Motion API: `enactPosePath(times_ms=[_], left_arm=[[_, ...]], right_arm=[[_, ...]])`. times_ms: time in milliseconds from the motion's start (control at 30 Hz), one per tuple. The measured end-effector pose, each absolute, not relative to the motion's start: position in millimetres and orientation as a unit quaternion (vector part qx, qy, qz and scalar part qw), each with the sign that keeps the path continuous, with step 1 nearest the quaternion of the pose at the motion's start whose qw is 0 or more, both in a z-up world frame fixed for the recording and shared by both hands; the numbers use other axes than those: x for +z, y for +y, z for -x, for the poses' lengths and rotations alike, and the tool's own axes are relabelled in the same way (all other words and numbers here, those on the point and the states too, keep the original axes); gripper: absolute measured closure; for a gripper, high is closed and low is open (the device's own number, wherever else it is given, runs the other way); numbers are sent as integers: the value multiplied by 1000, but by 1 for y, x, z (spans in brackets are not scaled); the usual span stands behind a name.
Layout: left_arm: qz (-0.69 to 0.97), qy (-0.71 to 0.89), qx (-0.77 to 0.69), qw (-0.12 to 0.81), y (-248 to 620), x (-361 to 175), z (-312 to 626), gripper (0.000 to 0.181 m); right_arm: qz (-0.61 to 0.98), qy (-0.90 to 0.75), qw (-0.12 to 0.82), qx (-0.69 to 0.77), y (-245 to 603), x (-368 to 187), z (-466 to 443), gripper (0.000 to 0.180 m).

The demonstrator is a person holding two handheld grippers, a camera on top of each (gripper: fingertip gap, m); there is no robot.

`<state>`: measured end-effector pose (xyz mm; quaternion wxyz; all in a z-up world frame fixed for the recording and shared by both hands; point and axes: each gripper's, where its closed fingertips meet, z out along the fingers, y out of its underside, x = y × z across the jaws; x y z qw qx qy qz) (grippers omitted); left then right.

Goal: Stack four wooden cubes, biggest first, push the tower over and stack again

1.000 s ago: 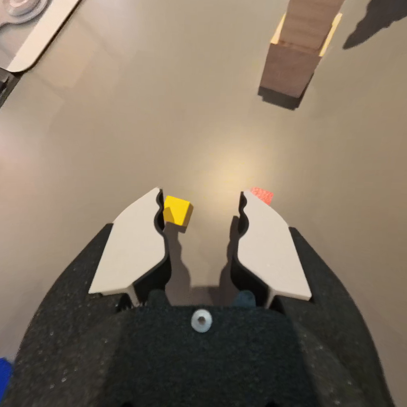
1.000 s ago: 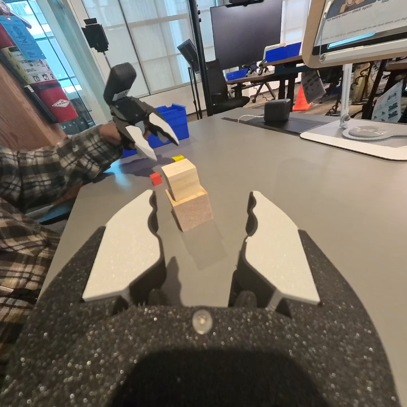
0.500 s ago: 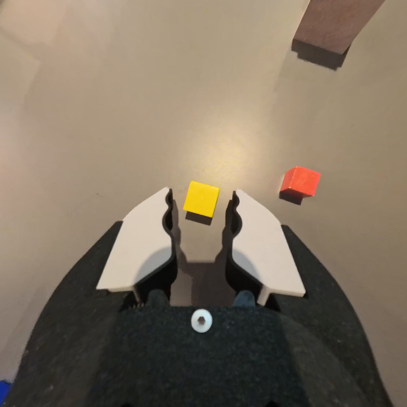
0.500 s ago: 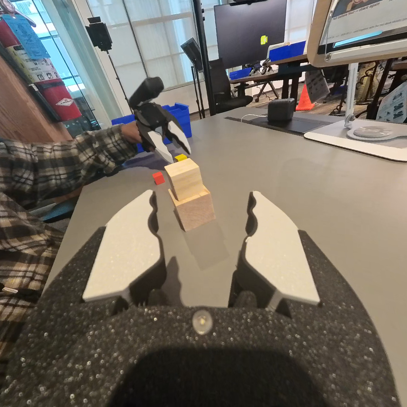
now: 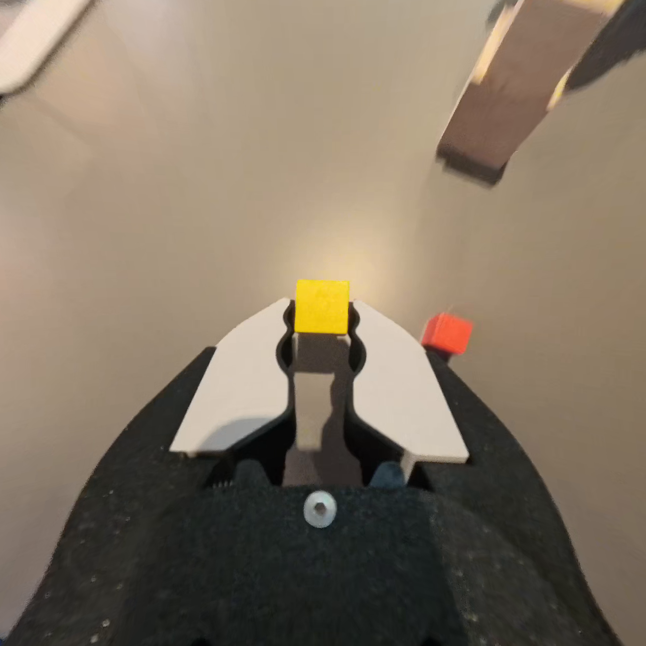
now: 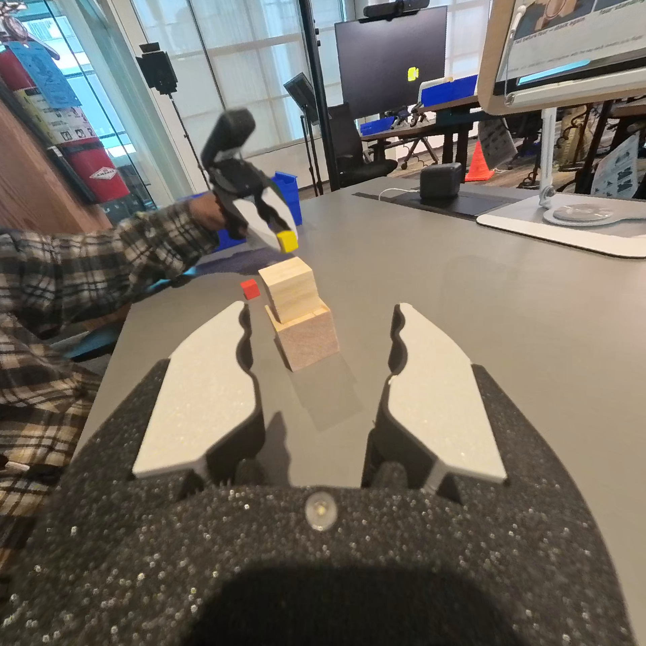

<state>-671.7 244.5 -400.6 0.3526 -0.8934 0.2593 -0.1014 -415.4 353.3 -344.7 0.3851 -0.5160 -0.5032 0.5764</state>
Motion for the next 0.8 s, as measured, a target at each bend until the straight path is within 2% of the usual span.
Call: enactPosePath(times_ms=[33,167,267,500,800], left_arm=[[888,260,-107,365,250,-384,661,153],[869,302,-115,375,269,-330,599,153],[866,339,-123,347,280,-316,552,152],[864,391,-121,292,301,-336,504,152],[864,393,-135,282,307,-348,496,152]], right_arm=[[515,-503,385,578,353,-344,415,104],[517,-503,382,577,353,-346,415,104],[518,-505,382,575,353,-346,415,105],[515,-507,381,576,351,-345,415,105],[511,-516,376,576,346,-346,417,105]])
